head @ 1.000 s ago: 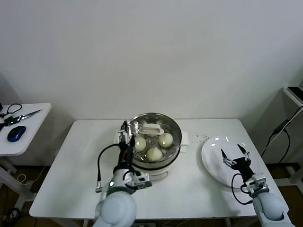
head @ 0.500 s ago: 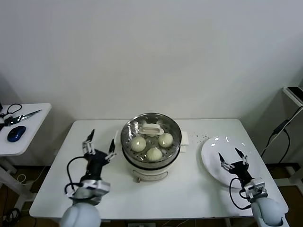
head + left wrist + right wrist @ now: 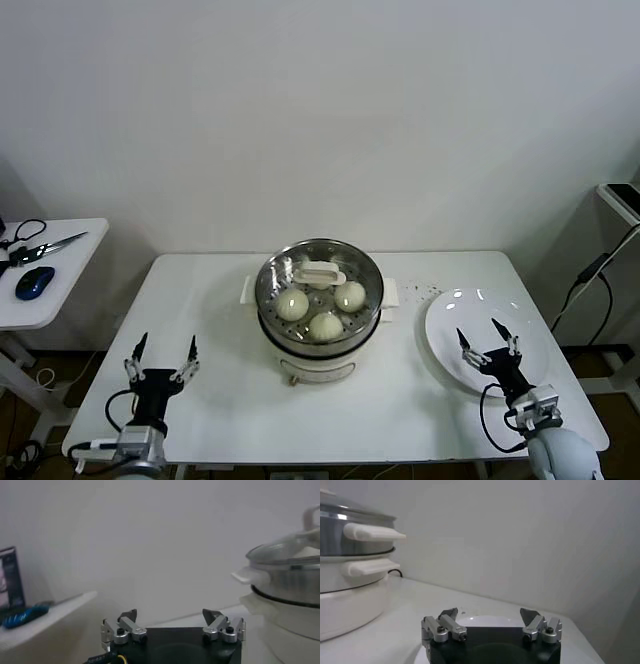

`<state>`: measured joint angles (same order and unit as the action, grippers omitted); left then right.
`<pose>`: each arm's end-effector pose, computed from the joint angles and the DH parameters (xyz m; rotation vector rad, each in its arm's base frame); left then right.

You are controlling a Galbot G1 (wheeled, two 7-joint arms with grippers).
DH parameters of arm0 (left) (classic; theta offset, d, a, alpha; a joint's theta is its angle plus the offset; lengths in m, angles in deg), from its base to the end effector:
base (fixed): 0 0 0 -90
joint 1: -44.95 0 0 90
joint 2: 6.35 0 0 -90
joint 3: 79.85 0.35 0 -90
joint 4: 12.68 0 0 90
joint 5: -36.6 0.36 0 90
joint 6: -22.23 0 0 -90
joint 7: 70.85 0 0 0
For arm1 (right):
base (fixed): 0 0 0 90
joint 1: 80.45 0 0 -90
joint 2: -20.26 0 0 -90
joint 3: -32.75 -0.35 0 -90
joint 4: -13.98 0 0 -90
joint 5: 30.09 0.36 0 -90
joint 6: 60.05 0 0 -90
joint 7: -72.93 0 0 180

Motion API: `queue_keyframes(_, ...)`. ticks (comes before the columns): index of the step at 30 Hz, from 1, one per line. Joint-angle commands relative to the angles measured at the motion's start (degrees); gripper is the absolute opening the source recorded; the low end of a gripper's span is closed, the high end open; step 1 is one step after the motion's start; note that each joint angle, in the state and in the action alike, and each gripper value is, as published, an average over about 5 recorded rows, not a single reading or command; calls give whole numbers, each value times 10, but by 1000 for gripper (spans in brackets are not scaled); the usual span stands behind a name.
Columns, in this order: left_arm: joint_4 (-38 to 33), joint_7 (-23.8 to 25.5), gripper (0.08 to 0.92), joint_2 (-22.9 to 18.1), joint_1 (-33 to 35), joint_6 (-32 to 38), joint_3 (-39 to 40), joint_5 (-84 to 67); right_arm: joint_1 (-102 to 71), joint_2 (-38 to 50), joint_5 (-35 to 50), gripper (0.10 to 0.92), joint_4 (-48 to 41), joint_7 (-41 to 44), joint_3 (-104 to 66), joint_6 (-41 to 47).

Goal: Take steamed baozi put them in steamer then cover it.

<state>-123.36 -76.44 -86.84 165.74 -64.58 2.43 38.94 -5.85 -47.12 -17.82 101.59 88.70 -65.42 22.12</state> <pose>0.1780 0.0814 -0.3532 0.2062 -3.0121 -0.3869 0.2590 -0.1876 -0.4004 0.2446 -2.9639 0.2751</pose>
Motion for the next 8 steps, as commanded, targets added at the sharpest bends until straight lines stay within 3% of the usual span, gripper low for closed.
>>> queue_keyframes(1,56,12,823,-11,22,72,-49,-128,-6,-1,5,823,7,-1,-1,-2)
queue_keyframes(8,53,20,823,-9,27,73,-46,-130,-7,-2,5,823,7,-4,-5,-1)
